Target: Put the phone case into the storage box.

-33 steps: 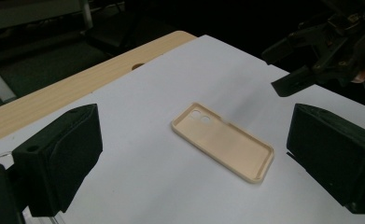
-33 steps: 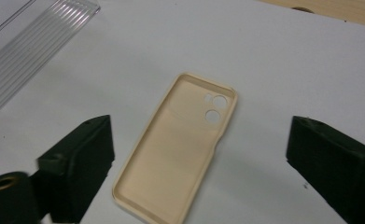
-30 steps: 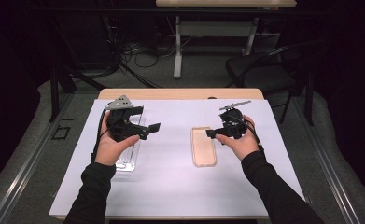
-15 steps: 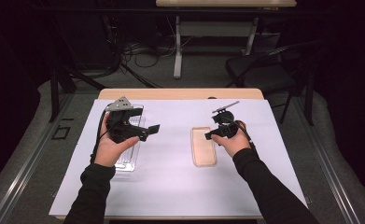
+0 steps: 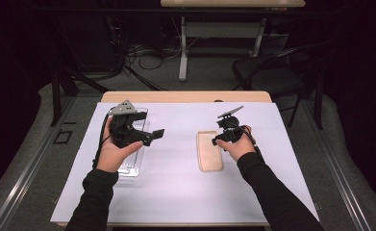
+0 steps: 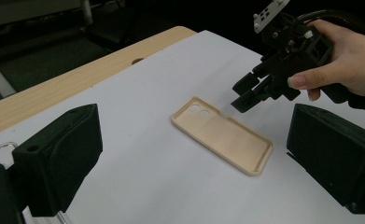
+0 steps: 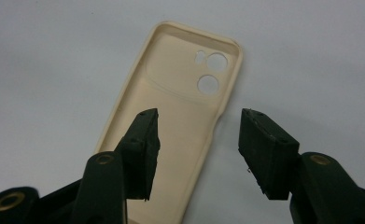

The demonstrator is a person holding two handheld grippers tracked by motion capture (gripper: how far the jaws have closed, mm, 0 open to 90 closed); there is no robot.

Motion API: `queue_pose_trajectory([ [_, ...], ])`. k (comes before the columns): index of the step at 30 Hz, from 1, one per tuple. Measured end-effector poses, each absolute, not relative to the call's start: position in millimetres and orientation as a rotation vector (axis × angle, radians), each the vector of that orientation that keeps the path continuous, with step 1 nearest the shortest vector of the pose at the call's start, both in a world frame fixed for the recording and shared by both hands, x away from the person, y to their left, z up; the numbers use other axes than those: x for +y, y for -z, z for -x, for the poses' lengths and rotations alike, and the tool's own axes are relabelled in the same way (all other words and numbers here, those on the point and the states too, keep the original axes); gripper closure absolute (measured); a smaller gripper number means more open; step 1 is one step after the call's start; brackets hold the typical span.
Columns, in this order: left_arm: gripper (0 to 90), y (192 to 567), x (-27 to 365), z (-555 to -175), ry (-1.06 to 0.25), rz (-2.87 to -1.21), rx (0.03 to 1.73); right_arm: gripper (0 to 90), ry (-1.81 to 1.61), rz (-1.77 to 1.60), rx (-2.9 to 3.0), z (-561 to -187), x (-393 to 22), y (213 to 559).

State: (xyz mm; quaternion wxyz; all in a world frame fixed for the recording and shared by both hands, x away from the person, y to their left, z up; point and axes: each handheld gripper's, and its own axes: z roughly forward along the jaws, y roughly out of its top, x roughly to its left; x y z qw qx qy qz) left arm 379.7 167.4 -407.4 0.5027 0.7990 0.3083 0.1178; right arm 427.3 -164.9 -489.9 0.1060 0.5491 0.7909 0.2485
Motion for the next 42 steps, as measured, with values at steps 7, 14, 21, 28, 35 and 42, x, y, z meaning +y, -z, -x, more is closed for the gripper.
queue_pose_trajectory([
  [7,3.6,408.2,166.8,-379.7,-0.283,-1.936,0.749,58.0,-0.712,-1.622,2.375,-429.4,-161.8,492.3],
  [14,3.6,408.9,167.2,-380.0,-0.279,-1.935,0.753,59.3,-0.659,-1.717,2.361,-429.8,-160.7,499.4],
  [21,3.6,409.2,168.1,-380.2,-0.279,-1.935,0.754,60.8,-0.577,-1.792,2.377,-431.1,-162.3,503.6],
  [28,3.7,409.8,169.0,-380.8,-0.276,-1.936,0.756,62.5,-0.587,-1.870,2.368,-432.2,-162.8,507.4],
  [35,4.0,410.5,169.3,-381.0,-0.276,-1.935,0.760,67.8,-0.546,-1.884,2.363,-432.9,-161.7,510.0],
  [42,4.0,411.1,169.3,-381.4,-0.276,-1.938,0.762,70.4,-0.486,-1.927,2.364,-435.2,-163.1,512.2],
])
